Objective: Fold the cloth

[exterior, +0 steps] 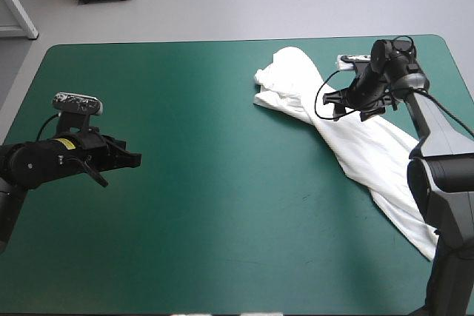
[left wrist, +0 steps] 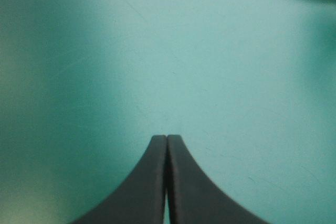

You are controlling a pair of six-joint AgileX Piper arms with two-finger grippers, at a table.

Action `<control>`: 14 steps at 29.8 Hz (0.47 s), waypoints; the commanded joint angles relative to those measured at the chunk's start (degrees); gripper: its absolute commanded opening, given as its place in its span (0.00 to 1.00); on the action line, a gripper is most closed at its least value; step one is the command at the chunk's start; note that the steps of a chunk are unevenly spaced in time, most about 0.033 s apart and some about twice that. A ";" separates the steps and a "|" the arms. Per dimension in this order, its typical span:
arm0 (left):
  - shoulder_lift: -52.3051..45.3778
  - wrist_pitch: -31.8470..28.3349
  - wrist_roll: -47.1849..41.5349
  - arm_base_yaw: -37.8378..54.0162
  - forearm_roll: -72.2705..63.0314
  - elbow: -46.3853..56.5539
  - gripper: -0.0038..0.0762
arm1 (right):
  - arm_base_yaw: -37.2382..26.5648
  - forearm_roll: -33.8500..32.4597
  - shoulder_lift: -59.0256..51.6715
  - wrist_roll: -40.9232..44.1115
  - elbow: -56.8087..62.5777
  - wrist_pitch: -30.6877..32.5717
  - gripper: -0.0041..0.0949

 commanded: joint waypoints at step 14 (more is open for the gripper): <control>-0.82 -2.61 0.10 0.04 -1.78 -2.01 0.02 | 5.02 -7.89 5.39 2.18 -1.98 0.85 0.09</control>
